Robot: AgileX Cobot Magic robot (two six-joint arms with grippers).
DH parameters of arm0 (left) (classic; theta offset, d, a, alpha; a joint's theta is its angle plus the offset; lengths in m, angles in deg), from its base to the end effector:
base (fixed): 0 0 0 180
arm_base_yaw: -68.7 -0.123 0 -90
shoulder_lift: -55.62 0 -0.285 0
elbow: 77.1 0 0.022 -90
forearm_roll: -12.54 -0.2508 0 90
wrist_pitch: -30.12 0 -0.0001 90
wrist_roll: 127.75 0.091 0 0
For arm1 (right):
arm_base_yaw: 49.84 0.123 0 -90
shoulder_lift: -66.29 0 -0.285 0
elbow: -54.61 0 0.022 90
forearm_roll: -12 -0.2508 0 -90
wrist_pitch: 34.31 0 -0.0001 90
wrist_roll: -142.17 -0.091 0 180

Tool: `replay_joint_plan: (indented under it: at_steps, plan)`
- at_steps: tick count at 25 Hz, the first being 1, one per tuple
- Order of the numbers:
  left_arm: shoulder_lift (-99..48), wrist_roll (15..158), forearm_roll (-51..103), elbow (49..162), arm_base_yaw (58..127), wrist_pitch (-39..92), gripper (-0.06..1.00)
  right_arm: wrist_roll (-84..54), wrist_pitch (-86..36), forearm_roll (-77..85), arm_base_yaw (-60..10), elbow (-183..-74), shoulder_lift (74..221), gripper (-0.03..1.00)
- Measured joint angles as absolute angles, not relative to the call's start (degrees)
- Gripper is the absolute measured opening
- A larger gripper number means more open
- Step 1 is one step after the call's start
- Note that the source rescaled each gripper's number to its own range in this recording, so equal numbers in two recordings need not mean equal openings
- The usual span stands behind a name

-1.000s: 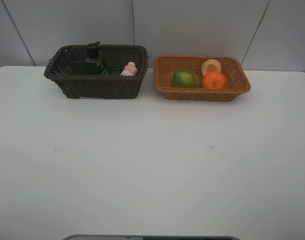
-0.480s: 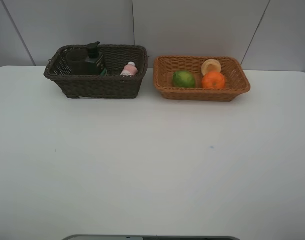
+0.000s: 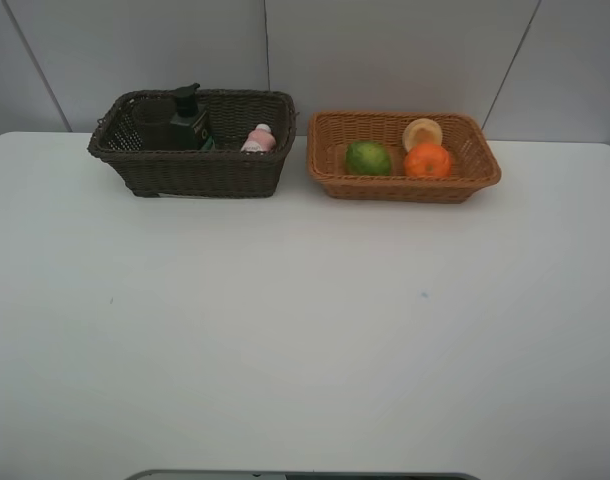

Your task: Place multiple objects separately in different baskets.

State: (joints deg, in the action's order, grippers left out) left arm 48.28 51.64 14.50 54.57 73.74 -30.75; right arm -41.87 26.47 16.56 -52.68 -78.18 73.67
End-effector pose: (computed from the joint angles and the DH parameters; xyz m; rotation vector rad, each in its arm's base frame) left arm -0.0068 -0.0021 0.2783 0.0805 2.0335 -0.1029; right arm -0.0092 -0.0059 0.2840 0.1258 2.0081 -0.0813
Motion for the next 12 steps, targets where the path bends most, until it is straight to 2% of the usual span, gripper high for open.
replay_joint_plan:
  at_steps: [12]
  plan:
    - [48.3,53.2,14.1,54.6,73.7,-30.8,0.9,-41.9,26.5,16.6,-52.7,-78.2,73.7,0.9]
